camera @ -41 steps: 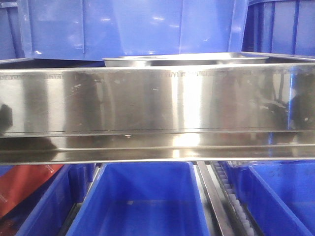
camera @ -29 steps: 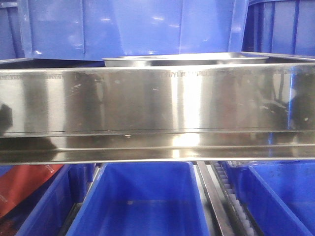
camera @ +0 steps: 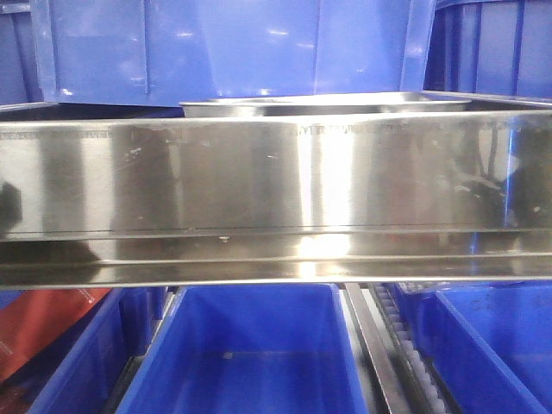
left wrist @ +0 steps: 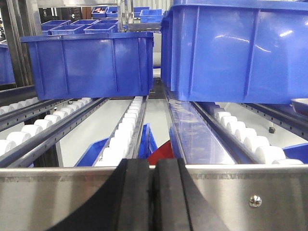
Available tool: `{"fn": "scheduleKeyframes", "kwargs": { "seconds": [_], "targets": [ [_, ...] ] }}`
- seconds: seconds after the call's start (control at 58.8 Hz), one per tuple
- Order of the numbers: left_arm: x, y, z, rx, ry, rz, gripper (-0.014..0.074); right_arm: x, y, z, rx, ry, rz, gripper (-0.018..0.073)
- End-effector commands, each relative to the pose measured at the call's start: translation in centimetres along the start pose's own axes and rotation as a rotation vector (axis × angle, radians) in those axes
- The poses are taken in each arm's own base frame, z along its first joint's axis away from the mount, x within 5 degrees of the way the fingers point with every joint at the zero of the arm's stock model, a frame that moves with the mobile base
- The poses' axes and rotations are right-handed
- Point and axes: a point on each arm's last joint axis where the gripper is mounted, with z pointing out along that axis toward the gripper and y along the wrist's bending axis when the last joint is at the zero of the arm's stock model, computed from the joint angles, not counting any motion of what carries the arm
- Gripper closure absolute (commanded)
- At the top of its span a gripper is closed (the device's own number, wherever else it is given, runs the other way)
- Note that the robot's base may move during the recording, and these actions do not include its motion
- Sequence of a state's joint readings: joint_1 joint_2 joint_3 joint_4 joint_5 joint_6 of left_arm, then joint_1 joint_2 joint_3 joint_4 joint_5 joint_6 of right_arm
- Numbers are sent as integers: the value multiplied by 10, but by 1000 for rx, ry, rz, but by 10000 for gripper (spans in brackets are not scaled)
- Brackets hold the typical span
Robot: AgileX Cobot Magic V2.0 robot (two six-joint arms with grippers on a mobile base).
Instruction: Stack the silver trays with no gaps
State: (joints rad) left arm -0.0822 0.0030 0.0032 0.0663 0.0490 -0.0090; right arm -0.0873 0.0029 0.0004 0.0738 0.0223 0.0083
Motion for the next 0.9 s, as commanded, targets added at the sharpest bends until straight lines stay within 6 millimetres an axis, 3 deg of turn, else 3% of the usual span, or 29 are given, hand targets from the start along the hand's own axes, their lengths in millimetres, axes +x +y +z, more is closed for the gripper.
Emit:
{"fn": "scheduleKeyframes", "kwargs": {
  "seconds": [0.0, 0.68, 0.816, 0.884],
  "targets": [
    [-2, 0, 0, 3, -19, -1, 599, -2, 0, 0, -3, -18, -6, 638],
    [-8, 0, -1, 4, -83, -15, 599, -2, 0, 0, -3, -18, -6, 638],
    [-8, 0, -1, 7, -83, -179, 599, -7, 0, 0, -3, -73, 39, 638],
    [-19, 1, -2, 13, -95, -238, 599, -11, -1, -1, 0, -126, 86, 638]
  ]
}}
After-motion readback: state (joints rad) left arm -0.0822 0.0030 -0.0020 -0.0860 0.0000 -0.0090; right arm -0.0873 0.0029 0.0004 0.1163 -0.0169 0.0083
